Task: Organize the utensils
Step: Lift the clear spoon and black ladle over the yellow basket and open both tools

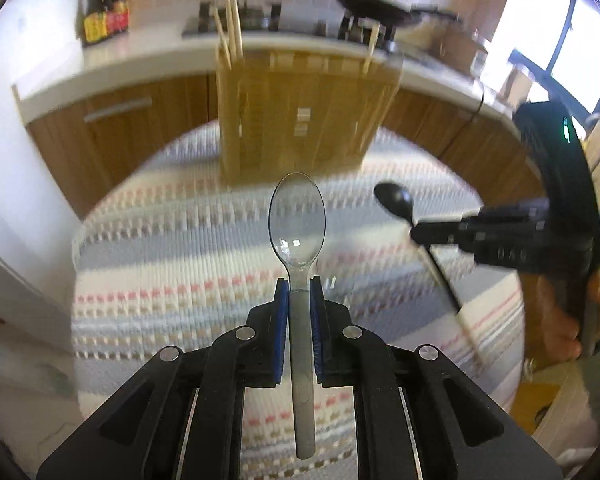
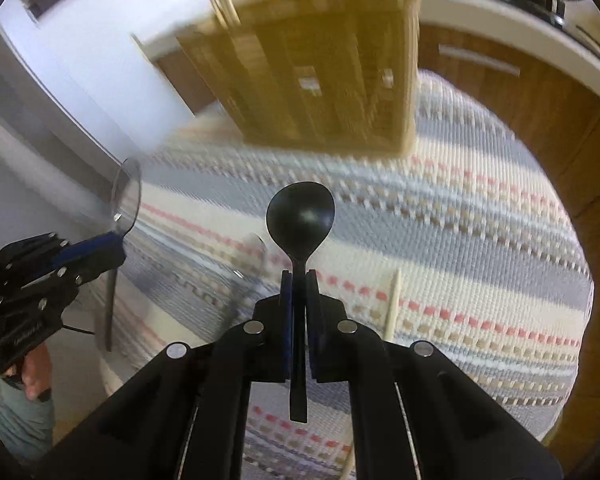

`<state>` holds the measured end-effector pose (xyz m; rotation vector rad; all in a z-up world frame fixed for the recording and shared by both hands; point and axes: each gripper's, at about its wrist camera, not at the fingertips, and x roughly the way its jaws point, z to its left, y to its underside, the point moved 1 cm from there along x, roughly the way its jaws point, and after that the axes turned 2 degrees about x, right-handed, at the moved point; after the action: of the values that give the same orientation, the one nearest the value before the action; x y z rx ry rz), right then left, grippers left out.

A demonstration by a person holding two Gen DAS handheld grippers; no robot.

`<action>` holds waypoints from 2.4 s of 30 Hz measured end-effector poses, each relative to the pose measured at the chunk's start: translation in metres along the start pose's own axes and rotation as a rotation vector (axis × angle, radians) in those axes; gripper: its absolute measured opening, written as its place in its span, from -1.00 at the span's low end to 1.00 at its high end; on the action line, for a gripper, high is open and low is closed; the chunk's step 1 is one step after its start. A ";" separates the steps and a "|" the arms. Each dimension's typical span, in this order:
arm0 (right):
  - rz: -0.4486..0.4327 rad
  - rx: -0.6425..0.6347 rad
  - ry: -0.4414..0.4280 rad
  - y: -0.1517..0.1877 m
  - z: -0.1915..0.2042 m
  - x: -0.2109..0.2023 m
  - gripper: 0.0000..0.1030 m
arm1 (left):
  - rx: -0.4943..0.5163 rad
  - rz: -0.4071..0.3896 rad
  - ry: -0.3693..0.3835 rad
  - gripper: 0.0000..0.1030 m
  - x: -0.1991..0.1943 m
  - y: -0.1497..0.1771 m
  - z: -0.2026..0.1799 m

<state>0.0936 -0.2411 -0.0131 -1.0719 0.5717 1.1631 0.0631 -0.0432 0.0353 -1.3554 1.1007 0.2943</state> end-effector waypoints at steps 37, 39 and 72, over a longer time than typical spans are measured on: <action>-0.777 0.017 0.054 -0.152 -0.033 -0.076 -0.91 | -0.095 -0.684 0.016 -0.83 -0.004 -0.170 0.036; -0.773 0.019 0.058 -0.155 -0.037 -0.066 -0.91 | -0.107 -0.684 0.016 -0.82 0.005 -0.171 0.040; -0.717 0.014 0.026 -0.129 -0.052 -0.047 -0.73 | -0.064 -0.702 -0.045 -0.58 0.012 -0.141 0.045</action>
<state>0.2048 -0.3105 0.0516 -1.1468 0.1767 0.5157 0.1929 -0.0461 0.1065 -1.6907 0.5265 -0.1579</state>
